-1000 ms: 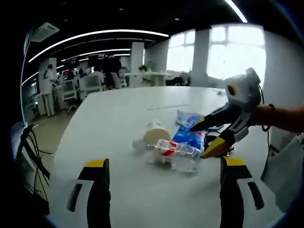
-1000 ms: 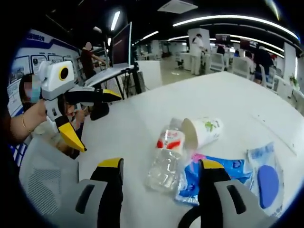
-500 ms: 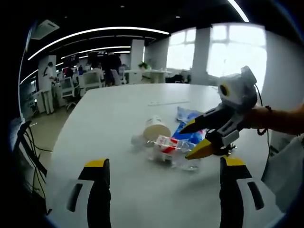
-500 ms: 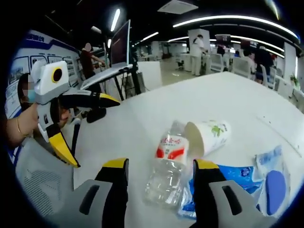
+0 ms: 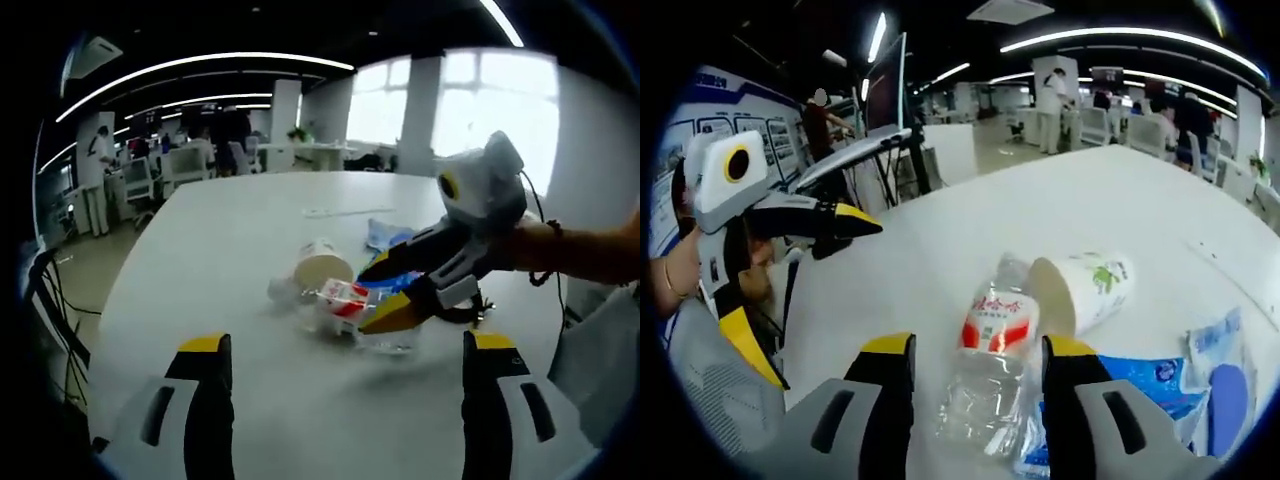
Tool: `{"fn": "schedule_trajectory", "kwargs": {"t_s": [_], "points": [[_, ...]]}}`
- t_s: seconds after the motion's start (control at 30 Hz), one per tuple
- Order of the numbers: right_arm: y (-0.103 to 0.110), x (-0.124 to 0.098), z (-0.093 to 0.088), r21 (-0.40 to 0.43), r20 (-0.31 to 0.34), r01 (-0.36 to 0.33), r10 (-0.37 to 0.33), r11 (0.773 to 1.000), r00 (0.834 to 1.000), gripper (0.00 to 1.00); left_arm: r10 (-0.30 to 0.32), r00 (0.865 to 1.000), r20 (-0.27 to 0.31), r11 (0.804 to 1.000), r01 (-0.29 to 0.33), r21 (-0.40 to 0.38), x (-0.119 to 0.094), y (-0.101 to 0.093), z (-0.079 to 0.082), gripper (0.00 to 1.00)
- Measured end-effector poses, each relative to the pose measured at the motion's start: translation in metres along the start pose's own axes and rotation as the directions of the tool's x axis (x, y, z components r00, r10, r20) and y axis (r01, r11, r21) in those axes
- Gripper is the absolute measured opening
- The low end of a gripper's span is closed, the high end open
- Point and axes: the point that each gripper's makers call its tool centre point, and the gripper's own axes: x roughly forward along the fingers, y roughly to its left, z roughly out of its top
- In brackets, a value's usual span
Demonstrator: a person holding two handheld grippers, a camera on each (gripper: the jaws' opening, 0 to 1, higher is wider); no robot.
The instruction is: Arrange the tabletop items into an orderly group along one side of the table until the central work area is clear of visible clutter.
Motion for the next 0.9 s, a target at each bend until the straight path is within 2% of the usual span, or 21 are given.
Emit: {"fn": "schedule_trajectory", "kwargs": {"t_s": [0.4, 0.57, 0.77, 0.9], "points": [[-0.005, 0.017, 0.0, 0.019, -0.025, 0.045, -0.044, 0.999, 0.999, 0.46, -0.011, 1.0, -0.006, 1.0, 0.011, -0.011, 0.002, 0.0, -0.005, 0.94], [-0.008, 0.023, -0.001, 0.064, -0.036, 0.073, -0.071, 0.995, 0.997, 0.45, -0.019, 1.0, 0.01, 1.0, 0.02, -0.024, 0.003, -0.001, -0.004, 0.94], [-0.014, 0.027, -0.004, 0.105, -0.061, 0.126, -0.12, 0.987, 0.991, 0.42, -0.028, 1.0, -0.007, 0.999, 0.028, -0.018, 0.005, -0.002, -0.008, 0.93], [-0.016, 0.032, -0.006, 0.097, -0.077, 0.141, -0.134, 0.985, 0.988, 0.42, -0.033, 0.999, -0.014, 0.999, 0.033, -0.02, 0.007, -0.004, -0.011, 0.93]]}}
